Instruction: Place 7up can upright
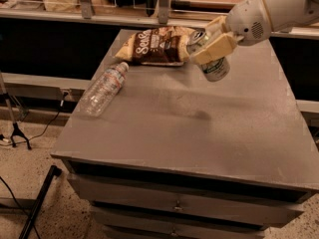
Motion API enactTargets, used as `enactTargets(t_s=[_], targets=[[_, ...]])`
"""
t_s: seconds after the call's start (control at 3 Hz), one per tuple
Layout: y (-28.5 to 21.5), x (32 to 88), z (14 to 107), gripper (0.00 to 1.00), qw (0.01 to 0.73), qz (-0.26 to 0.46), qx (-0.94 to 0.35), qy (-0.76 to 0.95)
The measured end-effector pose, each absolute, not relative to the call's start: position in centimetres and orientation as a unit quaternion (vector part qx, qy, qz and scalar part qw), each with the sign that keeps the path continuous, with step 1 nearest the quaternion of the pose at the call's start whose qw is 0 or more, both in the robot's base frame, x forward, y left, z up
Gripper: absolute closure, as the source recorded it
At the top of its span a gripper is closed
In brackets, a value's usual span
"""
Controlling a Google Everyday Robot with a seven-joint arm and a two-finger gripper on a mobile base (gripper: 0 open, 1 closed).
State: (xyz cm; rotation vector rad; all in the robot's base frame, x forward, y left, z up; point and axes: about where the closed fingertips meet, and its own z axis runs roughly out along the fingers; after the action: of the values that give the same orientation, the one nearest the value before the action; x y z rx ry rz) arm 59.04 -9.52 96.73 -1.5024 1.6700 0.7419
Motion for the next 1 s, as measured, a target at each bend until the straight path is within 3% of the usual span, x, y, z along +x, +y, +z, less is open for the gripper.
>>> enactTargets(t_s=[1.0], targets=[[-7.81,57.68,95.49,1.0,0.479,0.428,-0.497,0.583]])
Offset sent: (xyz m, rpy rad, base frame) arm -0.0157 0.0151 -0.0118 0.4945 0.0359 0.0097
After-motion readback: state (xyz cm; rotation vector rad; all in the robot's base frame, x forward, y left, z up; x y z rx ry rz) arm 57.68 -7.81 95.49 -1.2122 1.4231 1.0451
